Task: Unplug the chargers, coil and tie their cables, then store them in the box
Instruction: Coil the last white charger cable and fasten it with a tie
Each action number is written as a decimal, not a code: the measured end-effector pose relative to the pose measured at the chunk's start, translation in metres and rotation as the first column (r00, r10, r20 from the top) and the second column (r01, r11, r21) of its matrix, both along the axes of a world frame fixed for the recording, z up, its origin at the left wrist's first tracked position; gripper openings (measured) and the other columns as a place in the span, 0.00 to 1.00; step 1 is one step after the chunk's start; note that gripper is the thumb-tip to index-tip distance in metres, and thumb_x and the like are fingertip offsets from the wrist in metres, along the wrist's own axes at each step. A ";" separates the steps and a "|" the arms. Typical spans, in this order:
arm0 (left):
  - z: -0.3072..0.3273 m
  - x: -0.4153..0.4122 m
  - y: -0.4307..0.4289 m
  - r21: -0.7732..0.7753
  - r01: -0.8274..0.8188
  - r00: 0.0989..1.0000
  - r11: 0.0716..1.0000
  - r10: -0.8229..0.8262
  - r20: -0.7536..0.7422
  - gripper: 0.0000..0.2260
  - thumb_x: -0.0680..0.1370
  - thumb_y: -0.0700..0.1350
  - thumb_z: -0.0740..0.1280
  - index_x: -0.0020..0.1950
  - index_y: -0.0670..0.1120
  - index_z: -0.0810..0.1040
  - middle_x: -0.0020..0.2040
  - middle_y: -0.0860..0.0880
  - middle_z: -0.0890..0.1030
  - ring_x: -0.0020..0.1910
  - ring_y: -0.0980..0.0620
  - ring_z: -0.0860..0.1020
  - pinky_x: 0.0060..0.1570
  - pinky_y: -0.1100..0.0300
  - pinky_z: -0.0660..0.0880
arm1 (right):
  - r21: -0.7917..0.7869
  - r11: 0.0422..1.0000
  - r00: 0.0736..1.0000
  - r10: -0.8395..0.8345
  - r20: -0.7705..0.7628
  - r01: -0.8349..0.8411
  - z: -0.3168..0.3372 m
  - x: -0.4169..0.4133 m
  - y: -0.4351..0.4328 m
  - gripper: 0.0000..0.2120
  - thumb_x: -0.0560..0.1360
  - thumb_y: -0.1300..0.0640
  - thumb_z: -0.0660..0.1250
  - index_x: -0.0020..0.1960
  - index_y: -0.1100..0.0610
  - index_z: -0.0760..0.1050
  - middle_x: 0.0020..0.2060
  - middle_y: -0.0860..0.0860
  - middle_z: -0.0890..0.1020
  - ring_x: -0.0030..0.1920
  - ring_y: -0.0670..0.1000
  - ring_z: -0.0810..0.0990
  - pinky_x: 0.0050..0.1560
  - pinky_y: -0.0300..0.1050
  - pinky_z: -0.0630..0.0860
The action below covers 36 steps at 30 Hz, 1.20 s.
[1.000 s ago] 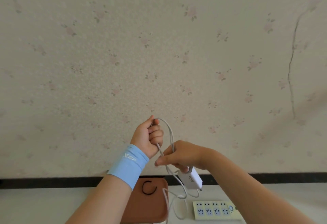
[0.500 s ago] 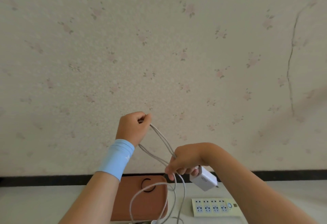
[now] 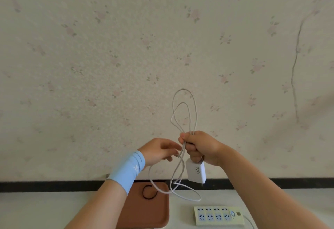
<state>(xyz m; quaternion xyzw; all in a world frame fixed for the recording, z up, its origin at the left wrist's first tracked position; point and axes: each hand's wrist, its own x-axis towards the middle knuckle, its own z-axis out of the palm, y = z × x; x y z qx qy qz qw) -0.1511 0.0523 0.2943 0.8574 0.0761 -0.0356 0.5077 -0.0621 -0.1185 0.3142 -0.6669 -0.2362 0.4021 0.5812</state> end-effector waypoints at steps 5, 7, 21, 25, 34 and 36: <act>-0.013 0.011 0.033 0.496 -0.256 0.955 0.830 0.296 -0.003 0.13 0.79 0.38 0.65 0.48 0.54 0.86 0.53 0.51 0.85 0.52 0.52 0.82 0.56 0.62 0.75 | 0.061 0.989 0.989 -0.133 -0.066 0.137 0.000 0.006 -0.004 0.17 0.86 0.52 0.56 0.40 0.54 0.71 0.25 0.48 0.61 0.24 0.47 0.55 0.28 0.42 0.54; -0.020 0.011 0.048 0.673 -0.151 0.901 0.724 0.380 -0.207 0.12 0.79 0.38 0.65 0.55 0.50 0.85 0.58 0.47 0.83 0.55 0.47 0.82 0.57 0.58 0.76 | 0.097 0.976 0.978 -0.186 -0.097 0.196 0.001 0.009 -0.007 0.17 0.86 0.52 0.56 0.40 0.55 0.71 0.25 0.48 0.61 0.23 0.46 0.56 0.26 0.40 0.55; -0.006 0.007 -0.020 -0.188 0.017 0.997 0.982 -0.031 -0.074 0.06 0.80 0.43 0.61 0.46 0.44 0.76 0.40 0.47 0.82 0.44 0.49 0.80 0.61 0.52 0.76 | 0.038 0.949 0.949 -0.309 -0.064 0.312 0.001 0.011 -0.003 0.14 0.85 0.51 0.59 0.47 0.58 0.77 0.28 0.49 0.74 0.22 0.46 0.58 0.25 0.40 0.57; -0.011 0.011 -0.025 -0.421 -0.179 0.984 0.889 0.165 -0.070 0.12 0.84 0.45 0.55 0.44 0.45 0.73 0.29 0.51 0.70 0.30 0.52 0.70 0.44 0.55 0.74 | -0.045 0.950 0.950 -0.308 0.048 0.310 -0.001 0.014 -0.008 0.17 0.82 0.46 0.64 0.50 0.59 0.82 0.33 0.50 0.79 0.24 0.46 0.60 0.27 0.42 0.57; 0.007 0.015 -0.025 -0.947 -0.221 0.900 0.232 0.422 -0.107 0.10 0.84 0.45 0.57 0.47 0.45 0.74 0.31 0.50 0.66 0.28 0.53 0.66 0.46 0.54 0.76 | -0.356 0.914 0.947 0.270 0.173 -0.196 -0.015 -0.006 0.004 0.24 0.71 0.39 0.75 0.51 0.60 0.84 0.54 0.56 0.86 0.27 0.47 0.61 0.30 0.43 0.61; 0.009 0.014 -0.026 -0.969 -0.183 0.902 0.166 0.421 -0.098 0.09 0.84 0.45 0.59 0.49 0.45 0.76 0.31 0.50 0.67 0.28 0.54 0.68 0.50 0.52 0.77 | -0.304 0.922 0.946 0.292 0.140 -0.240 -0.017 -0.012 0.009 0.20 0.75 0.45 0.74 0.54 0.63 0.82 0.53 0.54 0.87 0.27 0.47 0.61 0.29 0.42 0.62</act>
